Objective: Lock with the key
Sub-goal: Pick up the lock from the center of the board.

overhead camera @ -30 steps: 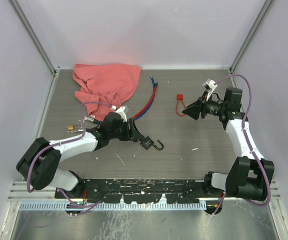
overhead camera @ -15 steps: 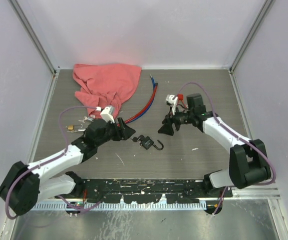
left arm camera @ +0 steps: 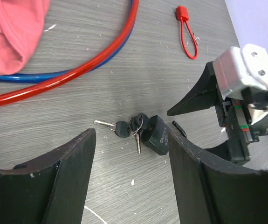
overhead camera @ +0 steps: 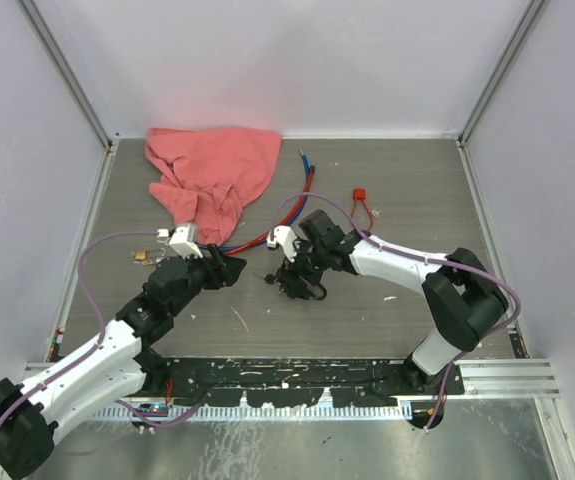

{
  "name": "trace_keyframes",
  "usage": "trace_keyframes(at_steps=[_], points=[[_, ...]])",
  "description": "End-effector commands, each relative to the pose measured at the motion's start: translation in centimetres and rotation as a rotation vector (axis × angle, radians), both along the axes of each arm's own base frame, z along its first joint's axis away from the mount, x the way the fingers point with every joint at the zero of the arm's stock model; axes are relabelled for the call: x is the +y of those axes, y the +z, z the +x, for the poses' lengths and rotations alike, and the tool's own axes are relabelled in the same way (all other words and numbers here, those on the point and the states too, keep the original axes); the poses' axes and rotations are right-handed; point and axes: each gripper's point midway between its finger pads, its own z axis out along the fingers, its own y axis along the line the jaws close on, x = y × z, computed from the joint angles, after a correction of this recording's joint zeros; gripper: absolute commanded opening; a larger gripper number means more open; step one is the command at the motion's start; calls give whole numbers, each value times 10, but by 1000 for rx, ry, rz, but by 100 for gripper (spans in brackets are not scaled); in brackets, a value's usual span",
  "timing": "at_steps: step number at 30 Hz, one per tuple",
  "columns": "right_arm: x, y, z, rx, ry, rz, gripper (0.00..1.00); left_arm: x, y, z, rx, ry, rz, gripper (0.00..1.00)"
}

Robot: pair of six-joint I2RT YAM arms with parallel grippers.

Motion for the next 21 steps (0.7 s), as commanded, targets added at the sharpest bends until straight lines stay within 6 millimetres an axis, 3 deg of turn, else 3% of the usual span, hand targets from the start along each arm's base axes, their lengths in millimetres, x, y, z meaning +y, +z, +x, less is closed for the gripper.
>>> trace_keyframes(at_steps=[1,14,21], points=[[5,4,19,-81,-75,-68,82,21,3,2,-45,89,21,65],[7,-26,15,-61,-99,-188,82,32,4,-2,-72,127,5,64],[3,-28,20,-80,-112,-213,72,33,2,-3,-70,127,6,64]])
